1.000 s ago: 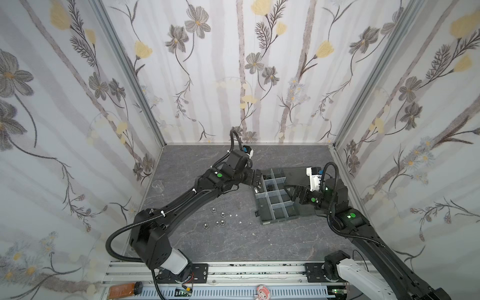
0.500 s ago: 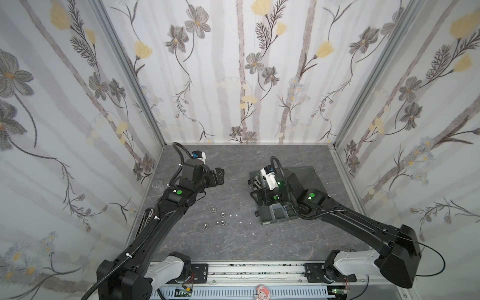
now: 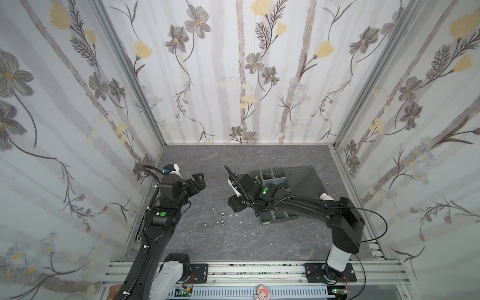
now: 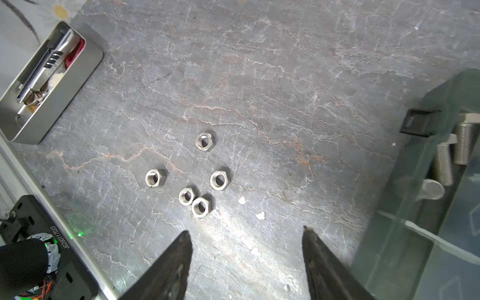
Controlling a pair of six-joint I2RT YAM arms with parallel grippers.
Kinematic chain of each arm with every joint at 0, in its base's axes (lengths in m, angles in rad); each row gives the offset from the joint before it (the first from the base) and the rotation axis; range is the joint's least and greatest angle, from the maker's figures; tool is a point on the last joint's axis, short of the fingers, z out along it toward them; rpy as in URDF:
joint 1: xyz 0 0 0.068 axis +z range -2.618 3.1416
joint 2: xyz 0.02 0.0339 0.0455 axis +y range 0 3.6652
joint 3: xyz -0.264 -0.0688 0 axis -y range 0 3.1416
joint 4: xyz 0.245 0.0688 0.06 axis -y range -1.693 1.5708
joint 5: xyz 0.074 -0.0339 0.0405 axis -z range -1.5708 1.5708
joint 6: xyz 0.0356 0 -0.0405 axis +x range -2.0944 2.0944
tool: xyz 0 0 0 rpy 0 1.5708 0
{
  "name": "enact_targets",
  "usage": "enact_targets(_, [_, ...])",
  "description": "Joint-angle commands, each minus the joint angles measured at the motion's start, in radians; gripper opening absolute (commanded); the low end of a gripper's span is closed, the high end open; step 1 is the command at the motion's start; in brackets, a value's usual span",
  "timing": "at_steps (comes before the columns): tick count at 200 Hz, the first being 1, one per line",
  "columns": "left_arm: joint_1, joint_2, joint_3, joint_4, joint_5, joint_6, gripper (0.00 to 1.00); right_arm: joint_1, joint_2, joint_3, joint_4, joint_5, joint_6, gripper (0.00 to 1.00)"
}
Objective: Sort the screws and nuts into containers
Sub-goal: Pick up the nut from the center of the table.
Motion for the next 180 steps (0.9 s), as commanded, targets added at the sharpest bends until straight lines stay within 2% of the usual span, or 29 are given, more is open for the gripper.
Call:
enact_targets(1, [0.009, 0.002, -0.016, 0.066, 0.045, -0.051, 1.00, 0.014, 0.070, 0.056, -0.037, -0.005, -0.013, 0.66])
enact_targets(31, [0.027, 0.000, 0.005, 0.041, 0.040, -0.034, 1.00, 0.029, 0.184, 0.170, -0.092, -0.014, -0.038, 0.51])
enact_targets(62, [0.029, 0.000, 0.023, -0.001, -0.029, -0.023, 1.00, 0.038, 0.252, 0.239, -0.121, -0.012, -0.053, 0.50])
enact_targets(125, [0.040, 0.012, 0.035, -0.048, -0.206, -0.125, 1.00, 0.053, 0.294, 0.238, -0.116, -0.011, -0.054, 0.44])
enact_targets(180, [0.087, 0.034, 0.010, -0.017, -0.196, -0.193, 1.00, 0.067, 0.334, 0.238, -0.107, -0.009, -0.058, 0.48])
